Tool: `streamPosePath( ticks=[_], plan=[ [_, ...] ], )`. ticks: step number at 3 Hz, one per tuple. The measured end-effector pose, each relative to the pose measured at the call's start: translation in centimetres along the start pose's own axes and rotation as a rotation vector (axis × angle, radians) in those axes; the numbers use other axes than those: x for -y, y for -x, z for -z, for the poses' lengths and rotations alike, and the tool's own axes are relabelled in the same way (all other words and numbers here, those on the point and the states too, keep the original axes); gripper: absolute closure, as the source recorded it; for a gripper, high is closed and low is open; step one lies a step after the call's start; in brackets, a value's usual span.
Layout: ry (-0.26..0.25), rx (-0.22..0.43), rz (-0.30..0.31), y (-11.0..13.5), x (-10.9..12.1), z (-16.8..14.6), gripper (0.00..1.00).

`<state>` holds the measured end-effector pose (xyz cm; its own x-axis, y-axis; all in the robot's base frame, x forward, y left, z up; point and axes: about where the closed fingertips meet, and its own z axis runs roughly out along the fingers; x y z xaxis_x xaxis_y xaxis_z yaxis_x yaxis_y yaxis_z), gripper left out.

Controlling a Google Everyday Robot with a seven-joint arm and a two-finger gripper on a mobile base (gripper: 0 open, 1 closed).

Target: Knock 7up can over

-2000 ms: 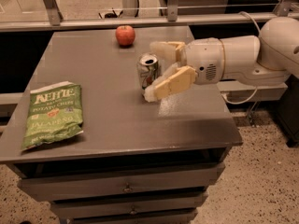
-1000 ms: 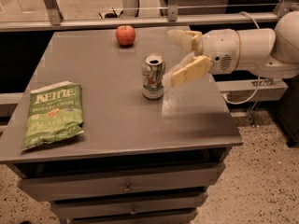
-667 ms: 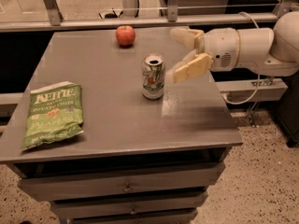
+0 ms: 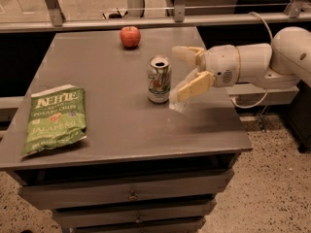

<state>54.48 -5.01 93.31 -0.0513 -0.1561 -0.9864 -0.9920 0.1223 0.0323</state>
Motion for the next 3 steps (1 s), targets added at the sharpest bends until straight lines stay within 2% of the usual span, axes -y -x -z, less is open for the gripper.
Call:
streamPosePath(
  ticks=[1, 2, 3],
  plan=[
    [0.053, 0.003, -0.013, -0.6, -2.4, -1.3, 0.00],
    [0.113, 0.026, -0.017, 0.0, -5.0, -3.0, 0.00],
    [0.203, 0.059, -0.004, 1.9, -8.8, -5.1, 0.00]
  ],
)
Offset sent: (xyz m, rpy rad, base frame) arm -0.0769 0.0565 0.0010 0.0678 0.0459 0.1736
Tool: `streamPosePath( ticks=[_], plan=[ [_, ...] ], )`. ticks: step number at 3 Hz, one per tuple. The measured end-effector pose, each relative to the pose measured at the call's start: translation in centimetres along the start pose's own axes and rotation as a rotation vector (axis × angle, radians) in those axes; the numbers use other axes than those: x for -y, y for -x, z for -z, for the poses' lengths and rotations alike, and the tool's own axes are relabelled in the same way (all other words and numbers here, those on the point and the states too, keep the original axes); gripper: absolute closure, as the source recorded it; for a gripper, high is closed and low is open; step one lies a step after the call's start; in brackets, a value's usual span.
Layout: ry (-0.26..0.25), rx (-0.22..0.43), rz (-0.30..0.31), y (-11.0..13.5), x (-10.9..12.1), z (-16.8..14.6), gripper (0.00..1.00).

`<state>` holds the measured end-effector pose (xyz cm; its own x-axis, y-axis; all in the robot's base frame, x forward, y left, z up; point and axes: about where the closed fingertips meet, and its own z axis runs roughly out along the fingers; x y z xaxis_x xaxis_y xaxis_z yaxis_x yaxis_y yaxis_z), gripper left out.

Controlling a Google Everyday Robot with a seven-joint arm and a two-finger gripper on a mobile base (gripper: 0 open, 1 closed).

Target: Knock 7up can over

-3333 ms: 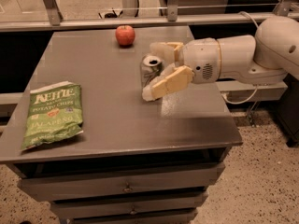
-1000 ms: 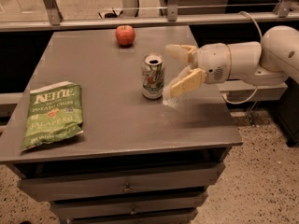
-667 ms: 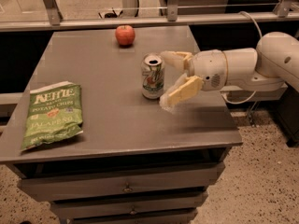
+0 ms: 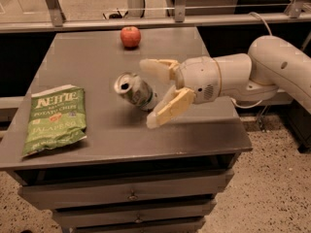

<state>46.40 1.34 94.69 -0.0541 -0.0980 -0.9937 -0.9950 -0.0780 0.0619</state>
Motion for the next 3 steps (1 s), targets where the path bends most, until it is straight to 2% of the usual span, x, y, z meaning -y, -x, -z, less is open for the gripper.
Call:
streamPosePath(
  ticks=[1, 2, 3],
  plan=[
    [0.082, 0.027, -0.007, 1.2, -3.6, -2.4, 0.00],
    [0.131, 0.025, -0.019, 1.3, -5.9, -3.8, 0.00],
    [0.138, -0.002, -0.016, 0.7, -6.4, -4.1, 0.00]
  ],
)
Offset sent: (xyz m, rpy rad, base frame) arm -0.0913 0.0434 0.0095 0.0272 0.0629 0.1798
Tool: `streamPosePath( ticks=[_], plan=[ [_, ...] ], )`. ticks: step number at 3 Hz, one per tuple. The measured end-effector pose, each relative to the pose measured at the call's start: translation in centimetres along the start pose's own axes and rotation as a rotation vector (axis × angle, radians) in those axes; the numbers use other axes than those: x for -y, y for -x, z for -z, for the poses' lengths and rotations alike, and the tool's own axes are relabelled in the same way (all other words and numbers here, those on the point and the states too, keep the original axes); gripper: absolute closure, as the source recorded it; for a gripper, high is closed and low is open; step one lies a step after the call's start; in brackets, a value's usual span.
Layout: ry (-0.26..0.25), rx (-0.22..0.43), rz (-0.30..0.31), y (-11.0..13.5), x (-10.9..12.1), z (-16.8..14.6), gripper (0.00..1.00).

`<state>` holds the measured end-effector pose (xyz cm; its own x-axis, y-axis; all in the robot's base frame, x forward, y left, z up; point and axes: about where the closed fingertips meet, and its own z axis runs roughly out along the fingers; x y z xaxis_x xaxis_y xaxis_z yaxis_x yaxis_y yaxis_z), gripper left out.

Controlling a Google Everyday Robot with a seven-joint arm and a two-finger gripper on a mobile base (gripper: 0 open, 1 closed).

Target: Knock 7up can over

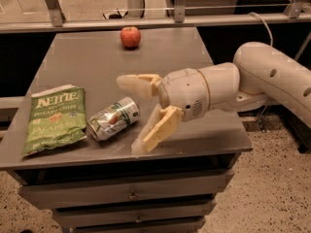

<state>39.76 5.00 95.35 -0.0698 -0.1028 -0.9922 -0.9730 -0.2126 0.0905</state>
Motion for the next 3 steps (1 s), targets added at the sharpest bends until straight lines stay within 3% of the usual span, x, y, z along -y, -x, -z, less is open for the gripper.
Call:
streamPosePath(
  ticks=[1, 2, 3],
  plan=[
    [-0.021, -0.022, 0.012, -0.3, 0.8, 0.6, 0.00],
    [-0.087, -0.064, 0.039, -0.3, 3.5, 3.5, 0.00],
    [-0.121, -0.078, 0.058, 0.1, 4.6, 4.8, 0.00]
  ],
)
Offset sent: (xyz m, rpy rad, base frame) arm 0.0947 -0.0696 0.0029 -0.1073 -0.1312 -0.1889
